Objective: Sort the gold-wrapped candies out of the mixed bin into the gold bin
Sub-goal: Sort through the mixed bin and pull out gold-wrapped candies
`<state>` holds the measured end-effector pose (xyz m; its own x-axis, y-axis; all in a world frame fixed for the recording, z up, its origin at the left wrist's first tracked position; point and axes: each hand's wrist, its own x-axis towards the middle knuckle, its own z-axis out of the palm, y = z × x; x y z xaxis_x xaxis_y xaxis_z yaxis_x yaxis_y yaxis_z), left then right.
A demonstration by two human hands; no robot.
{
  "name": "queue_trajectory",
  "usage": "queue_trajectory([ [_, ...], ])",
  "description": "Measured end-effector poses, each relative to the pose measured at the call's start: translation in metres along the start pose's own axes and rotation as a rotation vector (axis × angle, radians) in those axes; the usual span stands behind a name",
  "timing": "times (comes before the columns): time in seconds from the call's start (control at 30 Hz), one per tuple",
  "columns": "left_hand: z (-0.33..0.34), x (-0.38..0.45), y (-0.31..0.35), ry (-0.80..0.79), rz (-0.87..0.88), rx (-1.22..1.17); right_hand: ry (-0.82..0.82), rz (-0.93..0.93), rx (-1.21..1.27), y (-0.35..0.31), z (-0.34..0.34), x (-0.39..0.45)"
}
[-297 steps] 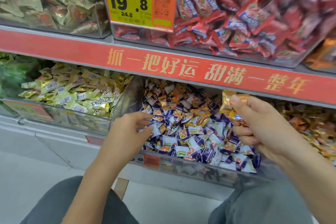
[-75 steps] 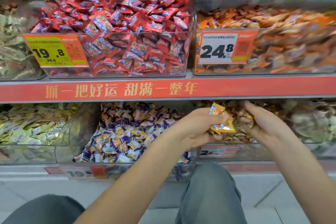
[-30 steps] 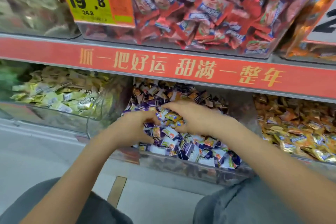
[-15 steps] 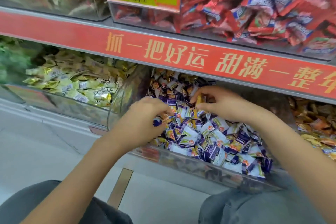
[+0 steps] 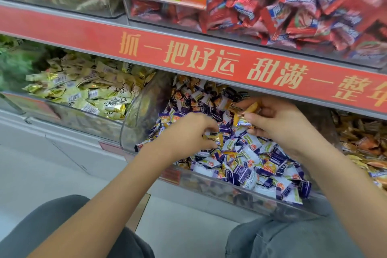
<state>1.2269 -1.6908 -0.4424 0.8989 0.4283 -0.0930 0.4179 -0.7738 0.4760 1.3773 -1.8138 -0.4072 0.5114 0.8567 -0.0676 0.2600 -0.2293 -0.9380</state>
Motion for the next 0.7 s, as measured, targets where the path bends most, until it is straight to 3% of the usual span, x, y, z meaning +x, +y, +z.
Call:
queue_trajectory([
  [0.1, 0.011, 0.013, 0.004, -0.106, 0.015, 0.128, 0.023, -0.032, 0.038, 0.000, -0.007, -0.024],
  [0.27, 0.017, 0.021, 0.007, -0.002, 0.033, 0.144, 0.185, -0.039, 0.169, 0.005, -0.024, -0.059],
  [0.37, 0.010, 0.014, 0.007, 0.102, -0.049, -0.065, 0.237, -0.018, 0.176, 0.008, -0.030, -0.073],
  [0.5, -0.009, -0.013, 0.035, 0.383, -0.149, -0.531, 0.192, -0.040, 0.159, 0.009, -0.032, -0.089],
  [0.57, -0.010, -0.026, 0.059, 0.384, -0.178, -0.778, 0.187, -0.053, 0.140, 0.010, -0.030, -0.093],
  [0.7, 0.010, -0.024, 0.108, 0.309, -0.196, -1.027, 0.230, -0.113, 0.204, 0.004, -0.026, -0.104],
])
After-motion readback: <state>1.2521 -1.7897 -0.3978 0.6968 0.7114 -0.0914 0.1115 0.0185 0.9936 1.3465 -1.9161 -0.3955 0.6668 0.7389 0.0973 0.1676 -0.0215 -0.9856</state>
